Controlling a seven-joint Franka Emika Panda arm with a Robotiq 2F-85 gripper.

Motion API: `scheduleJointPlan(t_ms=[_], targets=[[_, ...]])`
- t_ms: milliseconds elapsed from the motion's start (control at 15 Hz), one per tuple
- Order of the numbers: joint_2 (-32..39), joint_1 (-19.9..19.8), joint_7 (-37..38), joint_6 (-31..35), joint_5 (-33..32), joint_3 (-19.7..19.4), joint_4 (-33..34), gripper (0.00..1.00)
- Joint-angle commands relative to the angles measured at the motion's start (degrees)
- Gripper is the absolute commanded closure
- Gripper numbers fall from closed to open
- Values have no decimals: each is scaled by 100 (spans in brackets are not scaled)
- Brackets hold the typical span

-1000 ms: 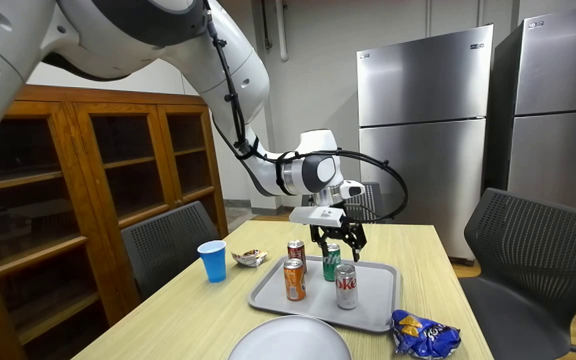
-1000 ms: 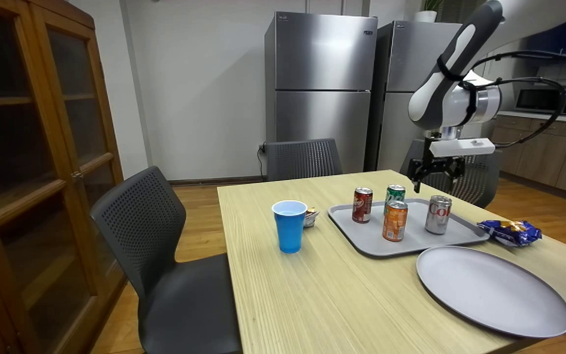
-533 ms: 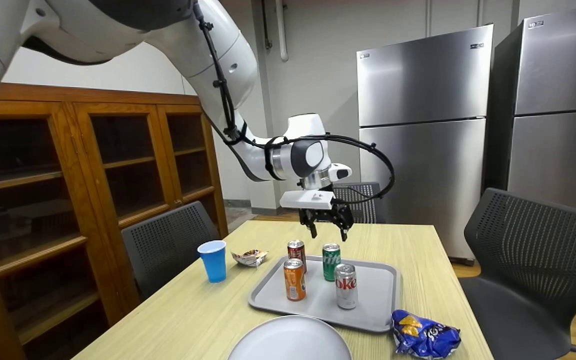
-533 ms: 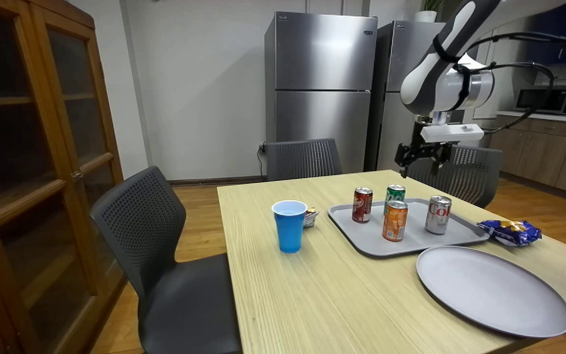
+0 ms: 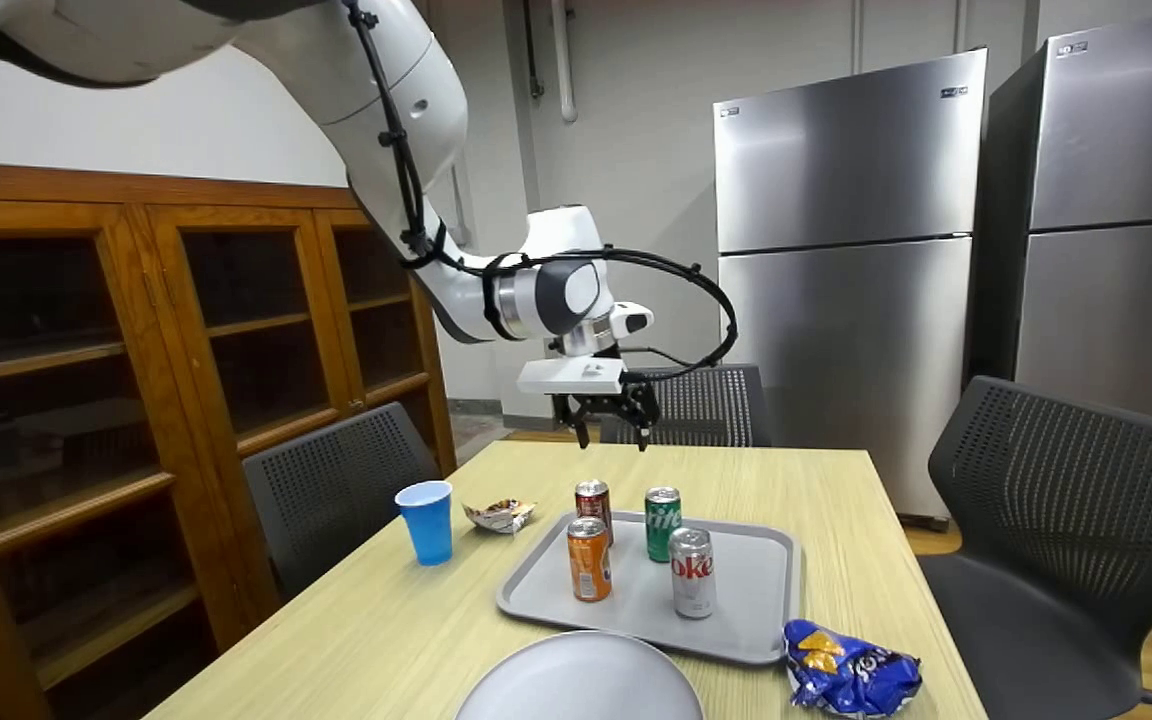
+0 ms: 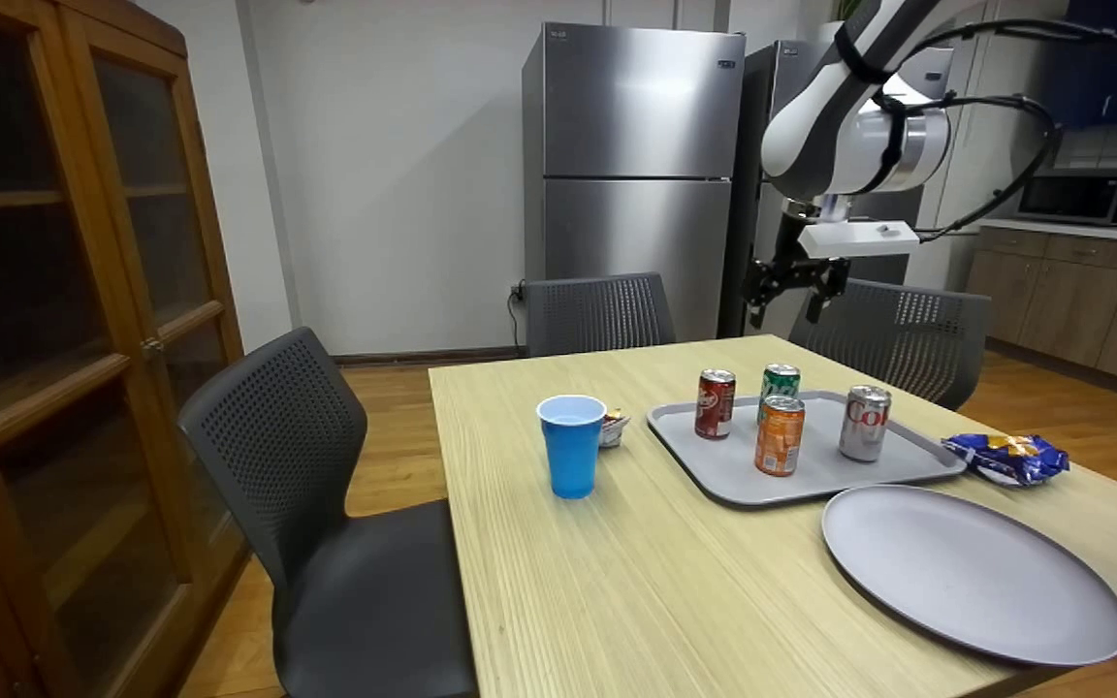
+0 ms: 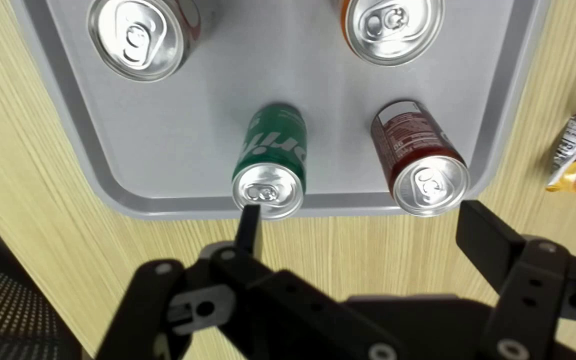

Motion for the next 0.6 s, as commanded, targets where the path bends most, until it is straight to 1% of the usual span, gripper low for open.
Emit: scheduleJointPlan(t_ms=[0, 200, 533], targets=[[-76, 64, -13, 17, -7, -7, -63, 0], [-226, 139, -18, 70, -18, 7, -230, 0], [-241, 133, -46, 92, -20, 8, -268, 0]])
